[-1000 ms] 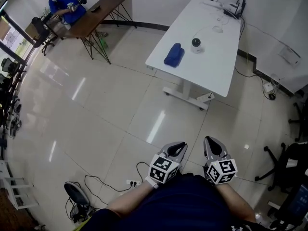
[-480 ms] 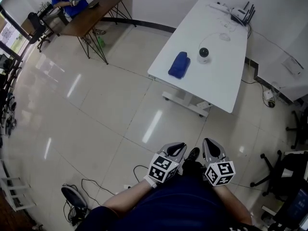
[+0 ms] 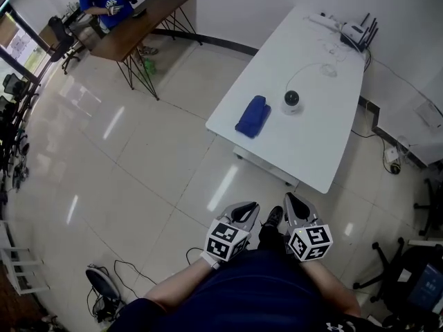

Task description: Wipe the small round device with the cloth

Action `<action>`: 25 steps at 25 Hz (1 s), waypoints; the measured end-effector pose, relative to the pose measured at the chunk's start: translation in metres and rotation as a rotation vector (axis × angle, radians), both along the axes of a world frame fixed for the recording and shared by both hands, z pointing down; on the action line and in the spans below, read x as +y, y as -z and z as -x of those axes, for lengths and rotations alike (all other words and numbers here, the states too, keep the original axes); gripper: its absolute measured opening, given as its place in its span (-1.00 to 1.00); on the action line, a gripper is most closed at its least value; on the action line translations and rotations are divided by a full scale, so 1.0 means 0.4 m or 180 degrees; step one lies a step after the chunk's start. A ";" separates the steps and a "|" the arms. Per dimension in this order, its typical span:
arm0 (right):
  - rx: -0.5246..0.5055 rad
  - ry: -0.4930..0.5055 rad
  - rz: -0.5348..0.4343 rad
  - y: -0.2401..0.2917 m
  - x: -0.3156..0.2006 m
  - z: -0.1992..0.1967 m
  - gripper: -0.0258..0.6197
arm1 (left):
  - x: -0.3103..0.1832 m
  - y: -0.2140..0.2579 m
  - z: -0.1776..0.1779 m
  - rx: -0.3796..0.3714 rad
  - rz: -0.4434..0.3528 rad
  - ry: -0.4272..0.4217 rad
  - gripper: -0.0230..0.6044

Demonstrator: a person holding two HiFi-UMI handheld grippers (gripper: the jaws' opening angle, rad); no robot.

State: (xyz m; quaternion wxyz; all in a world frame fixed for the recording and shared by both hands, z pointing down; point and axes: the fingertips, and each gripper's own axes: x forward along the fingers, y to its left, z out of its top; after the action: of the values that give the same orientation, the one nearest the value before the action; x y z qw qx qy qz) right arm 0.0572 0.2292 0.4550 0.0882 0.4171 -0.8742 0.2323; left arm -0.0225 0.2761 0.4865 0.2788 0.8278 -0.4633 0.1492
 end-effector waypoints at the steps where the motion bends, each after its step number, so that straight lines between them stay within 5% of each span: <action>1: -0.0013 0.0025 -0.0024 0.008 -0.030 -0.006 -0.88 | -0.032 0.008 -0.009 -0.0008 -0.0018 0.0023 -0.84; 15: -0.0177 0.0110 0.0069 0.002 -0.296 -0.137 -0.88 | -0.292 0.034 -0.159 -0.0133 -0.0059 0.0056 -0.84; 25: -0.0137 0.0067 0.0193 -0.028 -0.399 -0.124 -0.88 | -0.411 0.026 -0.126 -0.0208 -0.0085 0.0068 -0.84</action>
State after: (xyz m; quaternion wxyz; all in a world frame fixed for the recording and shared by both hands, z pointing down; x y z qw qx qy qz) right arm 0.1068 0.0694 0.4661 0.0844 0.4000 -0.8728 0.2667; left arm 0.0280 0.1119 0.4760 0.2540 0.8212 -0.4830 0.1670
